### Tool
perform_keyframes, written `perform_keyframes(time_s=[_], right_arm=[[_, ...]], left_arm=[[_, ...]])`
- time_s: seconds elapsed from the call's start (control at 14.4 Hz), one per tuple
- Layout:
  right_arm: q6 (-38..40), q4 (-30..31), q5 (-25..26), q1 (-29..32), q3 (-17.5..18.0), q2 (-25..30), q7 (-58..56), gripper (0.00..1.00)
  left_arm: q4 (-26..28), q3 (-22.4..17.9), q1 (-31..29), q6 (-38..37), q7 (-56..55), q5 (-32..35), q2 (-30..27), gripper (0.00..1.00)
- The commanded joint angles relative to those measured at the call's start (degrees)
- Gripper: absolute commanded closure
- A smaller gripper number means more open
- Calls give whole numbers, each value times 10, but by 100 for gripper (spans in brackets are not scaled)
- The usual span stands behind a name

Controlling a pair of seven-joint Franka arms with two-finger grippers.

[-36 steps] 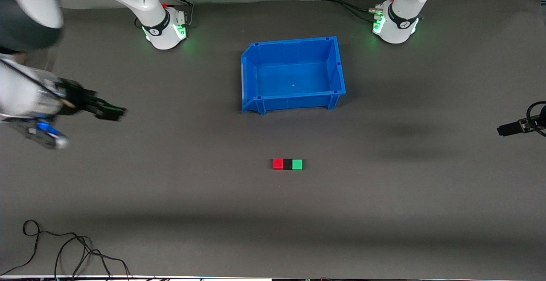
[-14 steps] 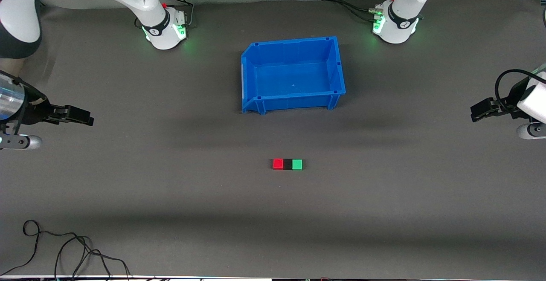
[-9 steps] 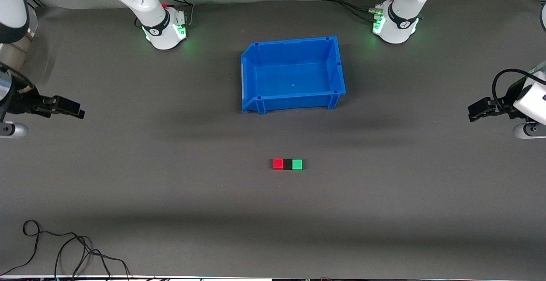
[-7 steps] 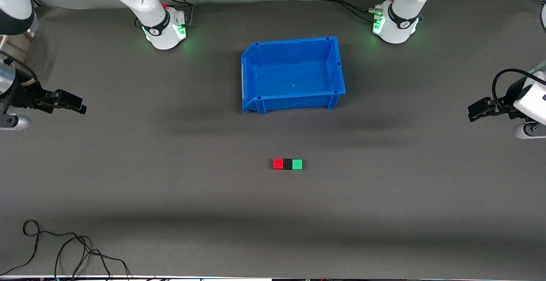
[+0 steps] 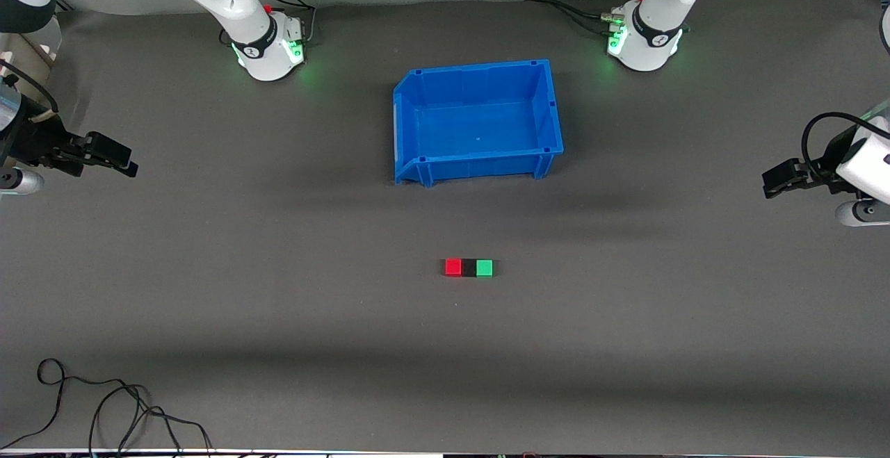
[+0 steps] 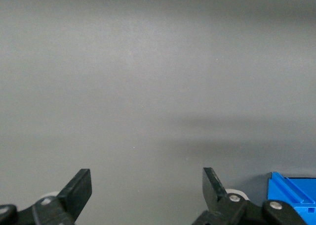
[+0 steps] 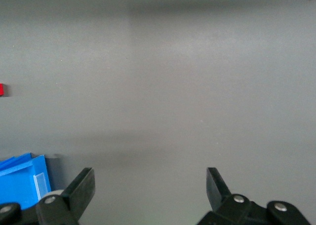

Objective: Attach green and red cubes to black cube

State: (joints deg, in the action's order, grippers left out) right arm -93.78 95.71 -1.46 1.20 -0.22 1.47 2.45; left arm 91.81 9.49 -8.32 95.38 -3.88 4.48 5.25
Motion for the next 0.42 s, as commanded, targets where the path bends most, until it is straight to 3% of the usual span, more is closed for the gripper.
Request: perform_keyframes(time_s=[0.0, 0.35], right_arm=[[-7, 5, 5, 9, 8, 8, -11, 0], [-7, 4, 5, 9, 9, 8, -10, 0]], left_arm=[[15, -4, 4, 6, 8, -4, -15, 0], [16, -4, 4, 7, 8, -4, -14, 0]])
